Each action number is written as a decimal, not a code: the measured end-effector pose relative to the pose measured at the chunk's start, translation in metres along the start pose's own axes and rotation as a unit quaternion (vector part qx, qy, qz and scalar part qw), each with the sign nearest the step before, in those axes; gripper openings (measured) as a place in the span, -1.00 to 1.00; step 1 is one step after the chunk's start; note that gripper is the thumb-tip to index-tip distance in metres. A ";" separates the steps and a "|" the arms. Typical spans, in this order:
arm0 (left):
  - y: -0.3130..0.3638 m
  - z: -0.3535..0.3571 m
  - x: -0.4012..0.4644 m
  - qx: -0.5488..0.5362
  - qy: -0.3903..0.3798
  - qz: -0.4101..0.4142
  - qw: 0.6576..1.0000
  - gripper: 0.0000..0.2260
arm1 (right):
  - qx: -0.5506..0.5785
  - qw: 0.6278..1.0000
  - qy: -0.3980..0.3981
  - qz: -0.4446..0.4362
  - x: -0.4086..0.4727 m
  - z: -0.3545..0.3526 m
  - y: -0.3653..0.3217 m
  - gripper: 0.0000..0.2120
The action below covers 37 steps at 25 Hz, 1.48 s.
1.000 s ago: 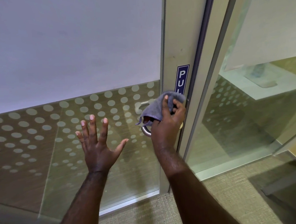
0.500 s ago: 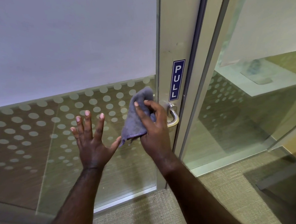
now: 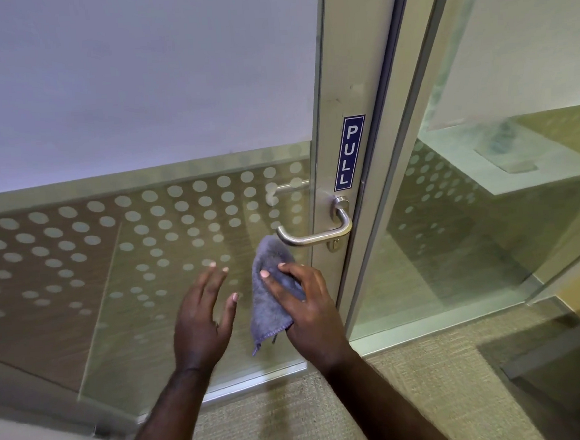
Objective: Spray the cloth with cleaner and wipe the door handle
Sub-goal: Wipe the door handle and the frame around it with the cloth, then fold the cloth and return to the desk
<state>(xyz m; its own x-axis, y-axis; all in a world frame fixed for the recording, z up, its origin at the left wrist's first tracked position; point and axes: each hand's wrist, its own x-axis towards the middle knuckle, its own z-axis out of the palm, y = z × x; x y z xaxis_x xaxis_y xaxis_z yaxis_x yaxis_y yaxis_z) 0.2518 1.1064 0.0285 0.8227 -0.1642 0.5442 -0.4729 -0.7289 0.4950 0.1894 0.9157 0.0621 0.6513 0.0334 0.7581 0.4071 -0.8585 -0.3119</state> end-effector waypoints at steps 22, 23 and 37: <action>0.193 0.029 -0.158 -0.499 -0.133 -0.469 0.716 -0.62 | 0.068 0.931 -0.326 -0.148 -0.164 -0.140 0.039 -0.23; 0.200 0.029 -0.162 -0.515 -0.131 -0.467 0.707 -0.62 | 0.110 0.933 -0.325 -0.107 -0.169 -0.154 0.042 -0.15; 0.225 0.006 -0.195 -0.498 -0.212 -0.440 0.717 -0.59 | 0.469 0.652 -0.209 0.558 -0.169 -0.159 0.020 -0.73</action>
<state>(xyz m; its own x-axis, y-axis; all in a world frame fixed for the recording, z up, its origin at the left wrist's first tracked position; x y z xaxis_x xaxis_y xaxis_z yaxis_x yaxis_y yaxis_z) -0.0131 0.9710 0.0297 0.8628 -0.2738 -0.4250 0.4704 0.1268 0.8733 -0.0144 0.8118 0.0184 0.9149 -0.0398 -0.4017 -0.3846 0.2165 -0.8974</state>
